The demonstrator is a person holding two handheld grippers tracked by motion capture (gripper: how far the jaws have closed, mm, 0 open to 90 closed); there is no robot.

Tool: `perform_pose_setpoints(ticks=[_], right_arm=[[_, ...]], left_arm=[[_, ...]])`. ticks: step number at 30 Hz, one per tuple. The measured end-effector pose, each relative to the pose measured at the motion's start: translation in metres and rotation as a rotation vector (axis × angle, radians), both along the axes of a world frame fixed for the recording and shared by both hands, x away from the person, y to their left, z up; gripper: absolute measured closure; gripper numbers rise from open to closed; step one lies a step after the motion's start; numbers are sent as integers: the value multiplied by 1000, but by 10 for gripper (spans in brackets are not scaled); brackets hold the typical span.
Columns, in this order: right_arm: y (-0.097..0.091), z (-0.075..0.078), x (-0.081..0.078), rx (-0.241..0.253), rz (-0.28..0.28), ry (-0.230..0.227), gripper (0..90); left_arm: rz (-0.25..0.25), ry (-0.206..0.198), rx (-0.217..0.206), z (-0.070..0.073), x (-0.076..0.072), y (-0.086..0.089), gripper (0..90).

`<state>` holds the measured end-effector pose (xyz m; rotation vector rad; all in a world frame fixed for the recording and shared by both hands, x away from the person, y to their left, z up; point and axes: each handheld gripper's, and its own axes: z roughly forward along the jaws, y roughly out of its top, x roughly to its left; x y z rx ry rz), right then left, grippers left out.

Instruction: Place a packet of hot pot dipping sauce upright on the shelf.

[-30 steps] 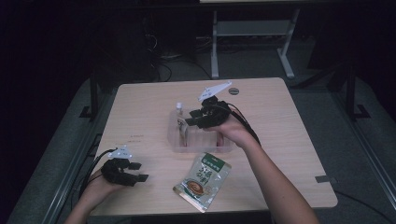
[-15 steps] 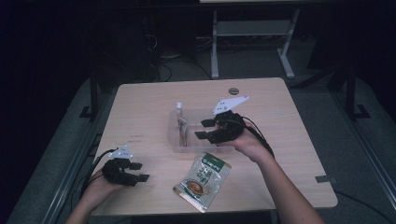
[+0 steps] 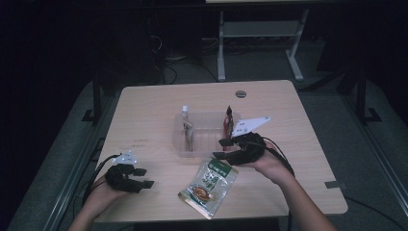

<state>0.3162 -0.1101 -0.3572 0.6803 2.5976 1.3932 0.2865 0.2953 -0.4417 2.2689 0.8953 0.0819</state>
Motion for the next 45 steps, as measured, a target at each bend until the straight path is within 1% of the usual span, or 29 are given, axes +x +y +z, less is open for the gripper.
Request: perform_pose_setpoints(ticks=[6,8,10,12,14,15,16,17,18,20,21,23,25,29,31,33,34,36,38,40,41,43,45], right_arm=[[-13,-13,-9,-7,-10,24,474],[-17,-16,-12,-9,-17,33,470],[-22,-20,-15,-15,-18,39,466],[-26,-24,-19,-14,-25,46,464],[-31,-29,-23,-24,-36,62,462],[-33,-31,-24,-31,-38,55,461],[-36,-34,-25,-36,-50,68,461],[-38,-36,-27,-39,-56,74,460],[-41,-39,-28,-44,-62,76,460],[-45,-44,-31,-47,-71,89,458],[-48,-46,-33,-49,-74,94,456],[-53,-50,-35,-55,-86,101,453],[-59,-55,-37,-52,-95,111,443],[-71,-63,-41,-43,-125,122,425],[-75,-66,-42,-38,-141,129,413],[-78,-69,-43,-39,-149,119,400],[-79,-69,-42,-37,-154,122,397],[-79,-71,-41,-24,-163,121,387],[-78,-73,-40,-24,-161,123,381],[-76,-74,-39,-27,-158,123,377],[-75,-74,-39,-29,-155,121,374],[-74,-75,-39,-25,-155,120,371],[-74,-75,-39,-28,-154,119,370]], left_arm=[[-2,-2,5,0,0,0,375],[8,1,-4,1,-1,-1,375],[-1,-7,0,1,-1,-2,375],[-5,-2,5,2,-2,-3,375],[-6,-8,2,2,-2,-4,375],[-7,-9,-3,3,-3,-5,376],[-10,-13,-1,3,-3,-6,375],[-7,-11,-4,4,-4,-8,375],[-14,-14,-3,5,-4,-9,375],[-15,-11,-15,8,-6,-13,377],[-22,-12,-17,9,-7,-15,391],[-36,-28,-17,13,-10,-21,423],[-40,-22,-36,16,-14,-28,464],[-80,-25,-62,22,-20,-46,594],[-112,-29,-62,24,-22,-56,662],[-143,-34,-66,25,-26,-68,739],[-163,-38,-60,25,-27,-74,773],[-204,-29,-52,25,-30,-85,836],[-240,-24,-46,24,-33,-97,866],[-267,-15,-45,21,-37,-108,869],[-278,-16,-39,20,-39,-113,869],[-293,-16,-26,17,-40,-122,869],[-300,-12,-28,14,-40,-130,869]])
